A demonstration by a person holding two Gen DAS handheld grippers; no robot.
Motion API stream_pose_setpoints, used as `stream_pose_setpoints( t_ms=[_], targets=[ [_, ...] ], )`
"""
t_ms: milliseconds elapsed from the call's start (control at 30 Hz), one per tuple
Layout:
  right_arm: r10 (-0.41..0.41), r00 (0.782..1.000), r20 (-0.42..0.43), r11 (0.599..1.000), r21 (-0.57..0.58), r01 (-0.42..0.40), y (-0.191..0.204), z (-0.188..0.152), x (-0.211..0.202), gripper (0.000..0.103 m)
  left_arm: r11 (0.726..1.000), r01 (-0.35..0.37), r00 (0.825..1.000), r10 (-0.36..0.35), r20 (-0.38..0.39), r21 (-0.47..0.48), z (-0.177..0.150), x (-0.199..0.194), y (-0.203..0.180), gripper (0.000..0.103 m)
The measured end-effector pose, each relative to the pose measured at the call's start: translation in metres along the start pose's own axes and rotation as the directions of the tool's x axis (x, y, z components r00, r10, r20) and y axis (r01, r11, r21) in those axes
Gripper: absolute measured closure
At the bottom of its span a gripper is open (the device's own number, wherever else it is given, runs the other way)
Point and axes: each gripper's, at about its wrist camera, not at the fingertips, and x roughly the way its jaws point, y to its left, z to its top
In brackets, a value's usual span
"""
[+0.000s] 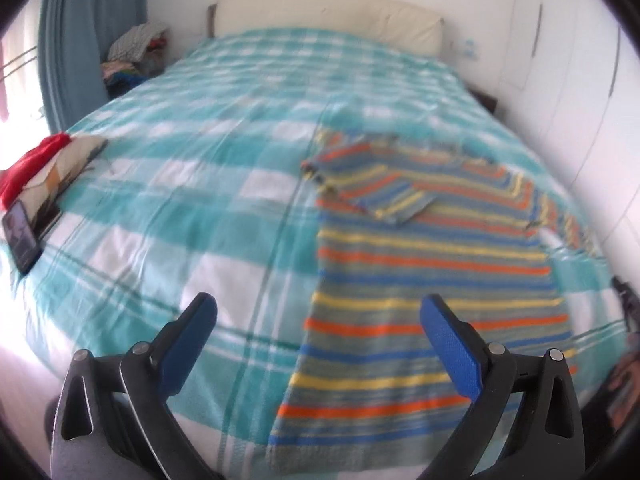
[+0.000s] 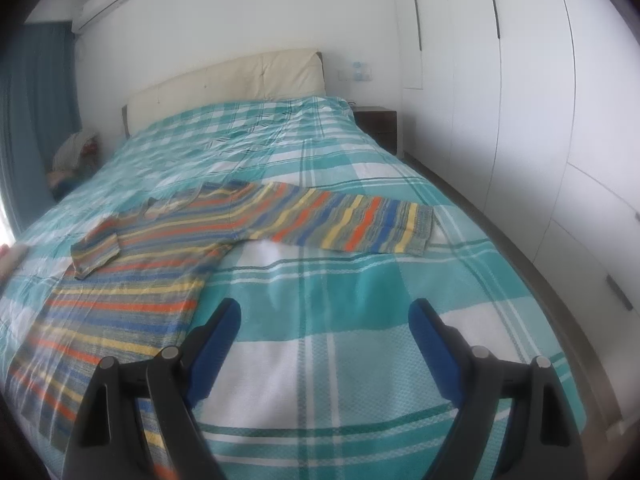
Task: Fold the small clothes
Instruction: 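Grasp the cuff of the other folded sleeve with the left tool, then pull the sleeve outward from the body with the left tool and release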
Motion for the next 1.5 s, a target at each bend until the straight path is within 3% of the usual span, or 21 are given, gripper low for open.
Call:
stream_pose_setpoints(
  t_ms=[100, 200, 267, 367, 467, 533, 567, 600, 633, 667, 733, 767, 800, 900, 967, 1067, 1167, 1333, 1500],
  targets=[
    [0.027, 1.0, -0.011, 0.999, 0.019, -0.027, 0.0, 0.001, 0.005, 0.018, 0.987, 0.131, 0.991, -0.131, -0.012, 0.093, 0.053, -0.003, -0.024, 0.001],
    [0.05, 0.999, -0.018, 0.998, 0.033, -0.05, -0.001, 0.001, 0.007, 0.018, 0.93, 0.21, 0.975, -0.176, -0.138, 0.301, 0.082, 0.041, -0.072, 0.001],
    [0.052, 0.998, -0.021, 0.998, 0.027, -0.051, 0.0, 0.0, 0.006, 0.018, 0.891, 0.207, 0.968, -0.126, -0.218, 0.404, 0.087, 0.086, -0.098, 0.001],
    [0.049, 0.999, -0.023, 0.999, 0.015, -0.049, 0.002, -0.003, 0.004, 0.018, 0.872, 0.215, 0.94, -0.061, -0.336, 0.44, 0.085, 0.154, -0.115, 0.002],
    [0.046, 0.999, -0.025, 0.999, 0.007, -0.046, 0.003, -0.005, 0.003, 0.018, 0.85, 0.201, 0.927, -0.005, -0.375, 0.487, 0.077, 0.201, -0.123, 0.004],
    [0.049, 0.998, -0.03, 0.999, 0.01, -0.049, 0.003, -0.006, 0.004, 0.018, 0.838, 0.178, 0.927, 0.033, -0.374, 0.516, 0.07, 0.22, -0.124, 0.012],
    [0.051, 0.998, -0.034, 0.999, 0.013, -0.05, 0.003, -0.006, 0.006, 0.018, 0.837, 0.181, 0.921, 0.04, -0.388, 0.516, 0.067, 0.229, -0.123, 0.023],
    [0.053, 0.998, -0.038, 0.998, 0.015, -0.053, 0.003, -0.006, 0.007, 0.018, 0.842, 0.196, 0.91, 0.036, -0.414, 0.502, 0.064, 0.237, -0.12, 0.036],
    [0.057, 0.997, -0.044, 0.998, 0.015, -0.056, 0.004, -0.006, 0.009, 0.018, 0.852, 0.217, 0.897, 0.019, -0.441, 0.477, 0.062, 0.244, -0.117, 0.038],
    [0.06, 0.997, -0.051, 0.998, 0.014, -0.06, 0.005, -0.006, 0.011, 0.018, 0.862, 0.229, 0.894, -0.002, -0.448, 0.453, 0.061, 0.248, -0.114, 0.041],
    [0.068, 0.996, -0.064, 0.998, 0.007, -0.067, 0.008, -0.007, 0.015, 0.018, 0.869, 0.237, 0.902, -0.031, -0.43, 0.435, 0.06, 0.246, -0.11, 0.059],
    [0.068, 0.995, -0.067, 0.998, 0.0, -0.068, 0.009, -0.007, 0.017, 0.018, 0.867, 0.231, 0.907, -0.029, -0.419, 0.441, 0.061, 0.243, -0.109, 0.095],
    [0.065, 0.996, -0.068, 0.998, -0.006, -0.066, 0.011, -0.008, 0.017, 0.018, 0.871, 0.218, 0.913, -0.022, -0.408, 0.441, 0.064, 0.239, -0.107, 0.098],
    [0.064, 0.996, -0.064, 0.998, -0.017, -0.065, 0.013, -0.008, 0.016, 0.018, 0.919, 0.212, 0.935, -0.092, -0.343, 0.331, 0.089, 0.215, -0.079, 0.099],
    [0.065, 0.996, -0.06, 0.998, -0.015, -0.066, 0.013, -0.008, 0.015, 0.018, 0.965, 0.189, 0.951, -0.133, -0.277, 0.184, 0.116, 0.198, -0.039, 0.099],
    [0.066, 0.996, -0.055, 0.998, 0.001, -0.066, 0.009, -0.008, 0.014, 0.018, 0.996, 0.082, 0.981, -0.088, -0.173, -0.043, 0.148, 0.177, 0.04, 0.099],
    [0.076, 0.995, -0.06, 0.997, 0.02, -0.075, 0.006, -0.007, 0.017, 0.018, 0.977, -0.047, 0.991, 0.02, -0.133, -0.208, 0.16, 0.166, 0.111, 0.099],
    [0.081, 0.994, -0.076, 0.997, 0.018, -0.08, 0.008, -0.007, 0.022, 0.018, 0.928, -0.207, 0.973, 0.161, -0.166, -0.311, 0.131, 0.165, 0.179, 0.099],
    [0.073, 0.994, -0.084, 0.997, -0.011, -0.074, 0.014, -0.009, 0.024, 0.018, 0.895, -0.235, 0.962, 0.16, -0.219, -0.379, 0.093, 0.176, 0.21, 0.1]
  ],
)
